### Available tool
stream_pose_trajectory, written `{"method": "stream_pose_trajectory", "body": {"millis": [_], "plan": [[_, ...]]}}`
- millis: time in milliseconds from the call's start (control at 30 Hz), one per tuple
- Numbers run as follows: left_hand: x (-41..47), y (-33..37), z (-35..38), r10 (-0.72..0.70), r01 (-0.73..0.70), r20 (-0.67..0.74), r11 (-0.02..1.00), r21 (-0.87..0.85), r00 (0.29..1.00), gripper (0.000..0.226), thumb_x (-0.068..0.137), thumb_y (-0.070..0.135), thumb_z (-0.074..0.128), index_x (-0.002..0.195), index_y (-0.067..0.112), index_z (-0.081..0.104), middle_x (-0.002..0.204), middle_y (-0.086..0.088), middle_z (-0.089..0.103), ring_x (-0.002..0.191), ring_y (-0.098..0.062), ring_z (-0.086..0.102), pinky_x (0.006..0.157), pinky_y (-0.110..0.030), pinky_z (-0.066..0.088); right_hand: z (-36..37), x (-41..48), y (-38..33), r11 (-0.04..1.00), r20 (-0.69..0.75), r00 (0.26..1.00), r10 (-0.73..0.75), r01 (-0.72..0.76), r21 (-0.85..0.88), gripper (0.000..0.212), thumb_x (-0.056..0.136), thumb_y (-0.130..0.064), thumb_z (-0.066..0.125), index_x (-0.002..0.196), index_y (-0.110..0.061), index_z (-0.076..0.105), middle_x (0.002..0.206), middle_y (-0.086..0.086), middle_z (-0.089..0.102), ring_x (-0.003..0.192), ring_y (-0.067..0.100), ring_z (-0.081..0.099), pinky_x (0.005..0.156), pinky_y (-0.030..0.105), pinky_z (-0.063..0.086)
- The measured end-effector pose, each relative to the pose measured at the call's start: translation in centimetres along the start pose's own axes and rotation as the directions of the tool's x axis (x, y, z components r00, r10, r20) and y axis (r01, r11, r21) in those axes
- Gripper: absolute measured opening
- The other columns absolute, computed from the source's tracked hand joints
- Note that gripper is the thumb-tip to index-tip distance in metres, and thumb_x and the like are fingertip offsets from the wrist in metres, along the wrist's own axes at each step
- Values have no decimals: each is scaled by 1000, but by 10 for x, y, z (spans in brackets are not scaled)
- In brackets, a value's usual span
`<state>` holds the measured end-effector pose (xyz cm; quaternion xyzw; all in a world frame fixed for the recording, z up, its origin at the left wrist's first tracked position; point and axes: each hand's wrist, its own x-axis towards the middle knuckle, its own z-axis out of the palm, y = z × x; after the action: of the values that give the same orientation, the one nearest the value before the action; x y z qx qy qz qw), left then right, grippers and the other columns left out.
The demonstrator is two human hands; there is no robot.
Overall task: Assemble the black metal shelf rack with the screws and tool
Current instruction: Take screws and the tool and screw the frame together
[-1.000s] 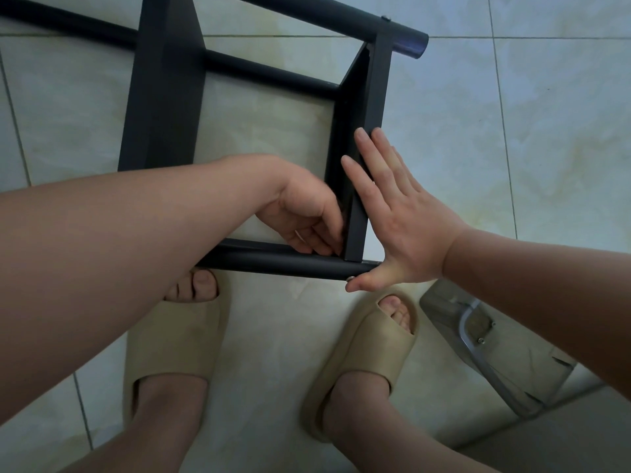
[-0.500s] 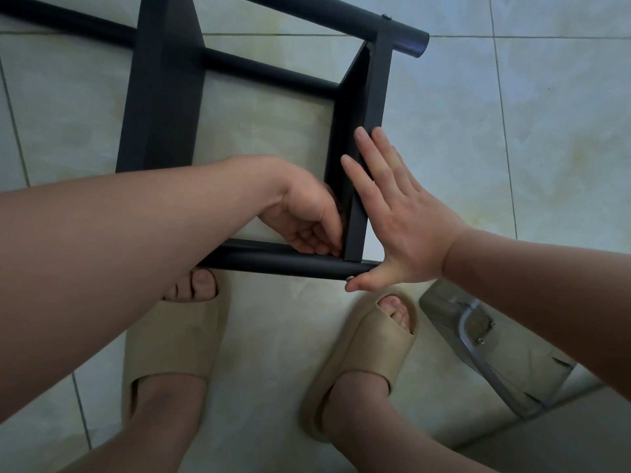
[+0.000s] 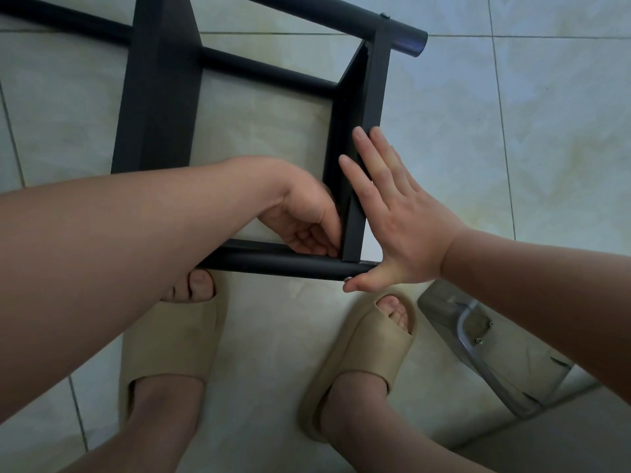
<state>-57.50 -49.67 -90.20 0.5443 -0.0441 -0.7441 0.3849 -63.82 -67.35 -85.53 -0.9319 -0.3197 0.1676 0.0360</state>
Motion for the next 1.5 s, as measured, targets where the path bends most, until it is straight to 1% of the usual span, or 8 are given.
{"method": "stream_pose_trajectory", "body": {"millis": [200,400,500,733,900,1067,1300,1500], "plan": [[0,1,0,11,-11,8,1000,-21,1000,18,91,1,60,108,7,66,81,-5,64,71,-13,59,76,-25,49,-9,-2,-4,999,48,998,36,-35,-22,141,68,-97,43,161,0,3,167,26,-8,155,41,-12,126,57,3],[-2,-1,1,-17,18,25,999,-38,1000,13,94,8,56,95,10,69,80,-3,67,72,-14,60,79,-26,48,-20,-5,-9,997,90,993,71,-68,-38,144,64,-99,44,161,-1,0,168,21,-12,156,36,-14,125,56,-5],[-3,-2,0,-24,25,21,1000,-10,999,11,93,10,59,90,12,69,73,0,68,68,-12,60,73,-24,48,-21,-4,-9,997,97,992,80,-77,-30,146,63,-101,42,161,-2,-1,168,20,-13,156,34,-14,125,56,-6],[-2,0,0,-8,9,-30,1000,14,1000,8,91,4,62,94,9,68,75,-3,66,67,-13,59,71,-24,49,-14,-3,-11,997,66,995,81,-81,-3,143,67,-98,46,161,-2,-2,168,20,-11,155,36,-15,125,60,-1],[-2,4,0,-21,23,-38,999,43,999,7,91,7,62,94,9,68,74,-2,66,68,-13,59,70,-24,50,-11,-2,-11,996,57,995,84,-84,-2,143,67,-97,47,161,0,0,168,23,-9,155,38,-13,125,60,2],[-3,0,2,-19,19,-34,1000,1,999,9,92,8,61,98,10,67,76,-1,66,68,-12,59,72,-24,48,-8,-2,-11,997,34,996,81,-81,-5,143,67,-96,47,160,3,2,167,25,-7,155,40,-11,125,59,3],[-3,2,3,-12,13,-35,1000,14,999,8,91,7,62,90,10,69,73,-2,65,68,-13,59,73,-25,49,-4,-2,-10,997,14,997,72,-72,-2,143,67,-96,46,160,4,3,167,27,-5,155,43,-9,125,60,5],[-3,5,1,-22,24,-33,999,35,999,8,91,5,62,92,9,68,72,-2,65,67,-12,59,71,-24,50,-2,-2,-10,998,-7,998,65,-65,2,142,68,-96,47,159,4,6,166,28,-3,155,44,-7,125,60,6]]}}
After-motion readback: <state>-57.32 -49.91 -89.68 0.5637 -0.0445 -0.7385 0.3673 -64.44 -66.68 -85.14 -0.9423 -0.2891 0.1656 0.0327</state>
